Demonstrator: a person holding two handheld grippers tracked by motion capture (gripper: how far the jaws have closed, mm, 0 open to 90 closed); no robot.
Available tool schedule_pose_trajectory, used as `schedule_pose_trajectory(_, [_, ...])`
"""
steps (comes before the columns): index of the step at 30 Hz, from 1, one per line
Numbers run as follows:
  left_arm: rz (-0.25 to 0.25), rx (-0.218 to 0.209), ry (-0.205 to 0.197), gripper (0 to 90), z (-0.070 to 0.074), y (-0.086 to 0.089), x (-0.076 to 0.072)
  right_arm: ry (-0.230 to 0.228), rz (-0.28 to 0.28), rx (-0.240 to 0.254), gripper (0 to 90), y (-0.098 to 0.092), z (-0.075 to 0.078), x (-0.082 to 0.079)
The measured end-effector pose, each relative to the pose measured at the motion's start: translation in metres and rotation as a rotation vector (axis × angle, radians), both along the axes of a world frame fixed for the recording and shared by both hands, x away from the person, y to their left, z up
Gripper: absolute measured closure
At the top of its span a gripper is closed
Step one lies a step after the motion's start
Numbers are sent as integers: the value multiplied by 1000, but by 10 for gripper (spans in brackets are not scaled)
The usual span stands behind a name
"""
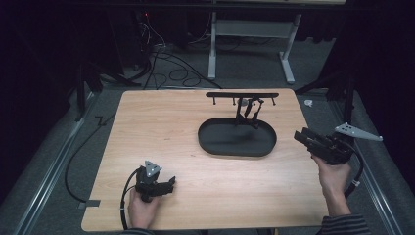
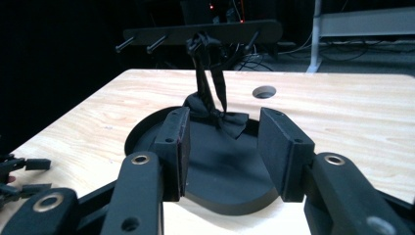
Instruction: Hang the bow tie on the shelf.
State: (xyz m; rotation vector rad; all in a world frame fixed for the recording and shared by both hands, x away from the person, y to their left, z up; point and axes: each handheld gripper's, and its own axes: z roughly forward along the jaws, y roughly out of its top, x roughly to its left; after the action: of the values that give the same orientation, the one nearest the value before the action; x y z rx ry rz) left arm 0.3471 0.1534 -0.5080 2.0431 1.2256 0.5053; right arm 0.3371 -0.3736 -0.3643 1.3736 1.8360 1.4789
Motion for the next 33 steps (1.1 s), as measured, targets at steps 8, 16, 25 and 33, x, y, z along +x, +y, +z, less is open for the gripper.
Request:
schedule_pose_trajectory(8, [0, 0, 0, 154, 0, 0, 0, 8, 3, 14, 574, -1, -12, -9])
schedule_pose_trajectory(16, [0, 0, 0, 154, 0, 0, 0, 21, 3, 15, 571, 1, -23, -14])
schedule_pose_trajectory(25, [0, 0, 0, 153, 0, 0, 0, 32, 9, -1, 570, 6, -30, -17])
schedule_pose_trajectory(33, [0, 0, 0, 154, 0, 0, 0, 53, 20, -14, 571, 11, -40, -17])
